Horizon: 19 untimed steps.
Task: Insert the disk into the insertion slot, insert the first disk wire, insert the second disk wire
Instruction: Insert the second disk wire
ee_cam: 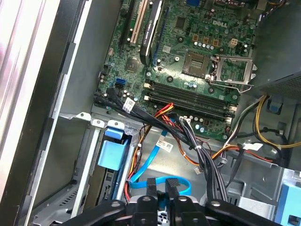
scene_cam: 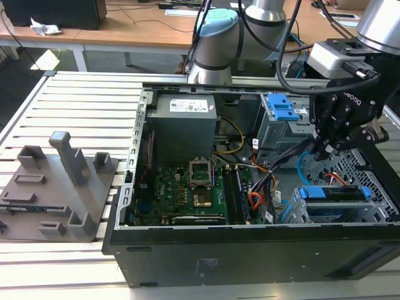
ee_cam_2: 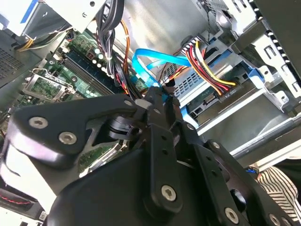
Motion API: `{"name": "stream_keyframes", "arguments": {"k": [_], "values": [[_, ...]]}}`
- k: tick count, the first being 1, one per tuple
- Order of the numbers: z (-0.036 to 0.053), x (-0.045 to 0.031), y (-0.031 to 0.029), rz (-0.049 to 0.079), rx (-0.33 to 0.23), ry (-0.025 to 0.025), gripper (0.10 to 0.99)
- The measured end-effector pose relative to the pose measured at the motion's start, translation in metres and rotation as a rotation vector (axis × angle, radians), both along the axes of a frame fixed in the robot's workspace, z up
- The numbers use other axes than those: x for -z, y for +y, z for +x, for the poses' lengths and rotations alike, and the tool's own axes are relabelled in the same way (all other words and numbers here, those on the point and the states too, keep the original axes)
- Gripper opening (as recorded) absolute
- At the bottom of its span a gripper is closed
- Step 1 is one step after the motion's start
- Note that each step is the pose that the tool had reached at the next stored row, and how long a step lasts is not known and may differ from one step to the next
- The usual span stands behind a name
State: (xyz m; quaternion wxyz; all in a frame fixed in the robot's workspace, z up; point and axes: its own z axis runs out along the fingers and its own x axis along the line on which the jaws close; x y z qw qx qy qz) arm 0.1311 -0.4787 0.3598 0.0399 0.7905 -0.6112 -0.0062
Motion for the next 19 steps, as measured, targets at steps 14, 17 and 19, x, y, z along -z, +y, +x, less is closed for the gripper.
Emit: {"name": "stream_keyframes", "arguments": {"k": [14,17,19], "values": [[0.0004,0.0056,-0.0486,0.027,0.001,0.0001,0.165],[0.0045,0.0080,-0.0494,0.037,0.011,0.0000,0.165],[0.0047,0.0084,-0.0494,0.034,0.038,-0.0005,0.165]]}}
